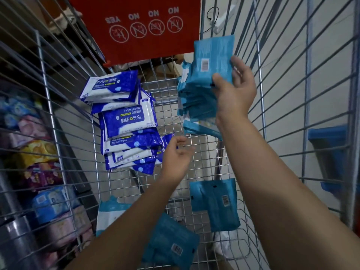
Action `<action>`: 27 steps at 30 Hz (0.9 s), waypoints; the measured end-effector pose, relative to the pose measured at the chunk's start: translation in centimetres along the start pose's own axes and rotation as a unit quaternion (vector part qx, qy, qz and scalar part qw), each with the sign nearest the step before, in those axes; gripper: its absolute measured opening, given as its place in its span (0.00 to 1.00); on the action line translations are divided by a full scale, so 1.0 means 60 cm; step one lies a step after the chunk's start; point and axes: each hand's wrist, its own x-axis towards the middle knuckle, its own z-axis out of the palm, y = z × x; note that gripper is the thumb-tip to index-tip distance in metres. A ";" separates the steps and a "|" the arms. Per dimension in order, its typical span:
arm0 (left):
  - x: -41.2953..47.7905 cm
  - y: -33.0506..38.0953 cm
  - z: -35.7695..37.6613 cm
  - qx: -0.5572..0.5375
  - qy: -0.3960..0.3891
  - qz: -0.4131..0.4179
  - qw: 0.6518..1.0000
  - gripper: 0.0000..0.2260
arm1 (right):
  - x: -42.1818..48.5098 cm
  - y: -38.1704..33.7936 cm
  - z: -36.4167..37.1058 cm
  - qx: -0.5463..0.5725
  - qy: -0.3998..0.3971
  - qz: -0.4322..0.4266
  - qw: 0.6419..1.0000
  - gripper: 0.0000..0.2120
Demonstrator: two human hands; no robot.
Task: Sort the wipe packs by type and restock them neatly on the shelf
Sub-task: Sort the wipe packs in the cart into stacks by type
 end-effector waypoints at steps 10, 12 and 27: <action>-0.009 -0.048 -0.007 0.328 -0.182 0.088 0.923 0.19 | -0.026 0.097 -0.072 -0.198 -0.008 -0.060 0.978 0.30; -0.013 -0.056 -0.002 0.418 -0.245 0.097 0.869 0.22 | -0.035 0.108 -0.090 -0.209 -0.015 -0.064 0.976 0.31; -0.063 -0.108 0.023 0.496 -0.196 0.221 0.816 0.30 | -0.145 0.177 -0.261 -0.675 -0.161 0.012 0.720 0.22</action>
